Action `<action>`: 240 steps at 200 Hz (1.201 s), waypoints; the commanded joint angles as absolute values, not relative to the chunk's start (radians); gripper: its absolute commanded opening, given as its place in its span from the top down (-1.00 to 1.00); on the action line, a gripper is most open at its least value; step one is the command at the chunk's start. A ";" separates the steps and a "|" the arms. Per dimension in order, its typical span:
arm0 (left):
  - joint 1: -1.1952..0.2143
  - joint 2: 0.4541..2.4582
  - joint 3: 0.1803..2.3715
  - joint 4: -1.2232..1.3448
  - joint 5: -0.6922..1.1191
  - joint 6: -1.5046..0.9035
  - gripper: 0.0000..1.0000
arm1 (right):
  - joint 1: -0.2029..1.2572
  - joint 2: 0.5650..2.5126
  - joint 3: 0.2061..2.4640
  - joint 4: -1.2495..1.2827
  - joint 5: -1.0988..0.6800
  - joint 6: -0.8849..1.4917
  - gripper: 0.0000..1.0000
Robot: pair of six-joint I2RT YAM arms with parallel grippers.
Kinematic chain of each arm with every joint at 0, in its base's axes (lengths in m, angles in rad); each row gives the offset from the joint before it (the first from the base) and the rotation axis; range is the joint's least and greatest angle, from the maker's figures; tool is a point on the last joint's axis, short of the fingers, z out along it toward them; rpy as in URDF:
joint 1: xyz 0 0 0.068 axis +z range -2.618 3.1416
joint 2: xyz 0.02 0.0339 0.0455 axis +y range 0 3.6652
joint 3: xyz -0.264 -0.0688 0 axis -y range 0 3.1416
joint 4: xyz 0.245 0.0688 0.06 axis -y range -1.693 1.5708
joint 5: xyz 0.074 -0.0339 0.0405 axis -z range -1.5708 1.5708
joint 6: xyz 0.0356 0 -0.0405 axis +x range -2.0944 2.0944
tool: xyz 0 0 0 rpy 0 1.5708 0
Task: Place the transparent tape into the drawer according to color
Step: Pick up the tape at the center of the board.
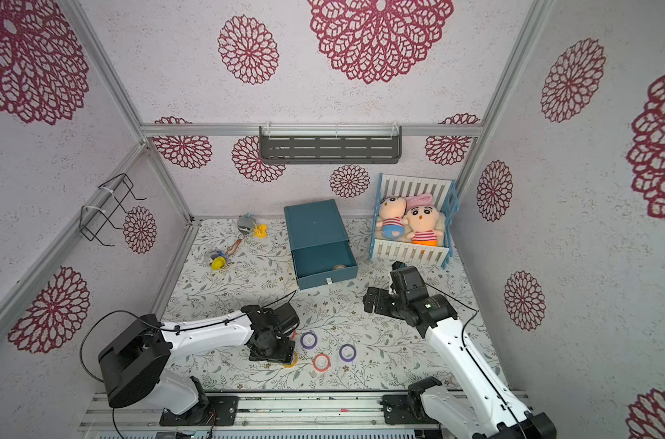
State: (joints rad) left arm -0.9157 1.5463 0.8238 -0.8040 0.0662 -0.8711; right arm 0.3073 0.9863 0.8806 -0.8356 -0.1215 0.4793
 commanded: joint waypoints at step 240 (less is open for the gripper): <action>-0.948 1.657 0.767 -0.641 0.117 -0.908 0.81 | 0.280 0.968 0.883 -0.828 -0.130 0.463 -0.98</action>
State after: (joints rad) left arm -0.9268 1.5845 0.8261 -0.7929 0.0422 -0.9062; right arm 0.2863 0.9859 0.8806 -0.8391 -0.1287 0.4732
